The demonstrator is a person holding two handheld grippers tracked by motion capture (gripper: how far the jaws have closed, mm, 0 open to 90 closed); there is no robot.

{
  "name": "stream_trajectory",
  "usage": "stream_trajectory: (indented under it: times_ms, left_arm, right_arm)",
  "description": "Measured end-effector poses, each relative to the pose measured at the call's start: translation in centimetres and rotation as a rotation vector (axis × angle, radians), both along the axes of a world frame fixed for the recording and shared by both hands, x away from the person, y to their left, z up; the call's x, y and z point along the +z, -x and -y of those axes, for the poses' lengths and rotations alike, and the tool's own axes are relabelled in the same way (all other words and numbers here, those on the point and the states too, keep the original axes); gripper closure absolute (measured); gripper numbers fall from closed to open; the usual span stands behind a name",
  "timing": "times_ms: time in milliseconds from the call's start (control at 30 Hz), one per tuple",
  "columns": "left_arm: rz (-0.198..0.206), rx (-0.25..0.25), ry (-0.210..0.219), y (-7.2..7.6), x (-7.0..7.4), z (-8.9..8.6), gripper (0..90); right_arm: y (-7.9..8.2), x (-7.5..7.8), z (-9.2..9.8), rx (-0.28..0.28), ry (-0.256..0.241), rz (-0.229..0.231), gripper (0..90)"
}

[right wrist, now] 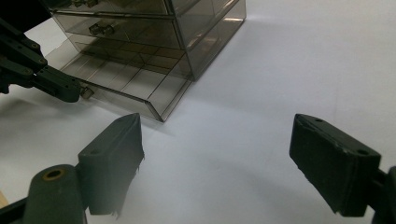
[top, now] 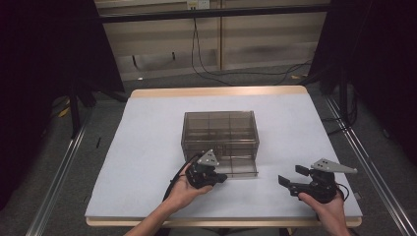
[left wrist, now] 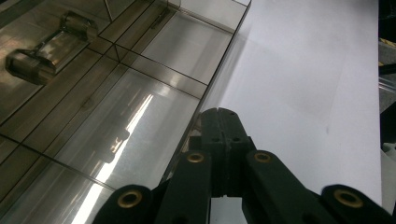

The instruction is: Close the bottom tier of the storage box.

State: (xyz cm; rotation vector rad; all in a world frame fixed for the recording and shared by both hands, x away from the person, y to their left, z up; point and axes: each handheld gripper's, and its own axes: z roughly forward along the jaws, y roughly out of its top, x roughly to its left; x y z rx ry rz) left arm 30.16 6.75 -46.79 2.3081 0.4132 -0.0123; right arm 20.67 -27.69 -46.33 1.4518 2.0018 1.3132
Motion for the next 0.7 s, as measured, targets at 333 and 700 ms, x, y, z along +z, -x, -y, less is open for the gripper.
stream_trajectory:
  times_ms: [333,700]
  left_arm:
    - [-0.013,0.027,0.030,-0.16,0.00,-0.02,90.0]
    - [-0.002,0.022,0.040,-0.31,-0.06,-0.02,90.0]
  right_arm:
    - [0.01,-0.02,-0.03,0.000,0.000,-0.004,17.3]
    - [-0.10,-0.07,-0.01,0.004,-0.003,-0.009,18.1]
